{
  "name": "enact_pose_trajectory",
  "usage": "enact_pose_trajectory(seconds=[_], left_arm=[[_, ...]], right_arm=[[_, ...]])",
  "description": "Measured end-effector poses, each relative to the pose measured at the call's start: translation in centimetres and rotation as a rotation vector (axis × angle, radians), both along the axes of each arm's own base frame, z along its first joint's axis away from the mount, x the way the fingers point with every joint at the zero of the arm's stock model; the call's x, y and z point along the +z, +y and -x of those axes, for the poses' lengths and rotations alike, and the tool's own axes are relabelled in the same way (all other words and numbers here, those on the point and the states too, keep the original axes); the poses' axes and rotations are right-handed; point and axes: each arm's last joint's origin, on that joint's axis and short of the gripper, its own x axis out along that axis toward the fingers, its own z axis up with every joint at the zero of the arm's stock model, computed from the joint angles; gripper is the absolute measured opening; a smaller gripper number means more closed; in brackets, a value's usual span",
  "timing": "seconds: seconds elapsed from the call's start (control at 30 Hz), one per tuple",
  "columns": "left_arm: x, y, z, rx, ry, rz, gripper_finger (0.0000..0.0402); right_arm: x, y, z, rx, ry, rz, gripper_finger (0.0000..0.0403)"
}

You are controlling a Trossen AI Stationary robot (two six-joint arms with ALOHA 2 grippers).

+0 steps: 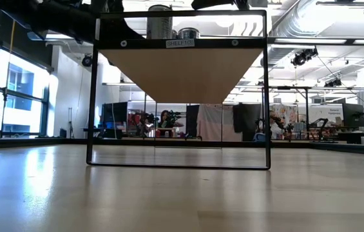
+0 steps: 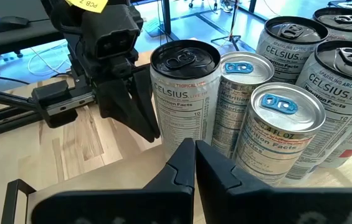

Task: Place canned beverage on shelf
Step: Adjust the soda cans on the shelf, then put the white yellow soda can on the shelf aligned with the white yellow soda can

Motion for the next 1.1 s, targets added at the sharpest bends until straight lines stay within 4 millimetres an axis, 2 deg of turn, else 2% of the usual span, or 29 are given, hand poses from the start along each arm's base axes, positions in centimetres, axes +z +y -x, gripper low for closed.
enact_pose_trajectory(seconds=[0.53,0.77,0.93,1.1], left_arm=[[0.0,0.1,0.0,0.019,-0.004,-0.007,0.0],[0.2,-1.0,0.1,-0.062,-0.016,0.031,0.0],[1.7,-1.9,1.0,-0.099,-0.09,0.056,0.0],[4.1,-2.6,3.0,-0.123,-0.212,0.053,0.0]], right_arm=[[0.0,0.0,0.0,0.001,0.0,0.0,0.0],[0.0,0.0,0.0,0.009,0.006,0.014,0.0],[0.4,0.0,0.7,0.06,0.021,-0.002,0.0],[0.5,-0.1,3.3,0.101,0.161,-0.037,0.0]])
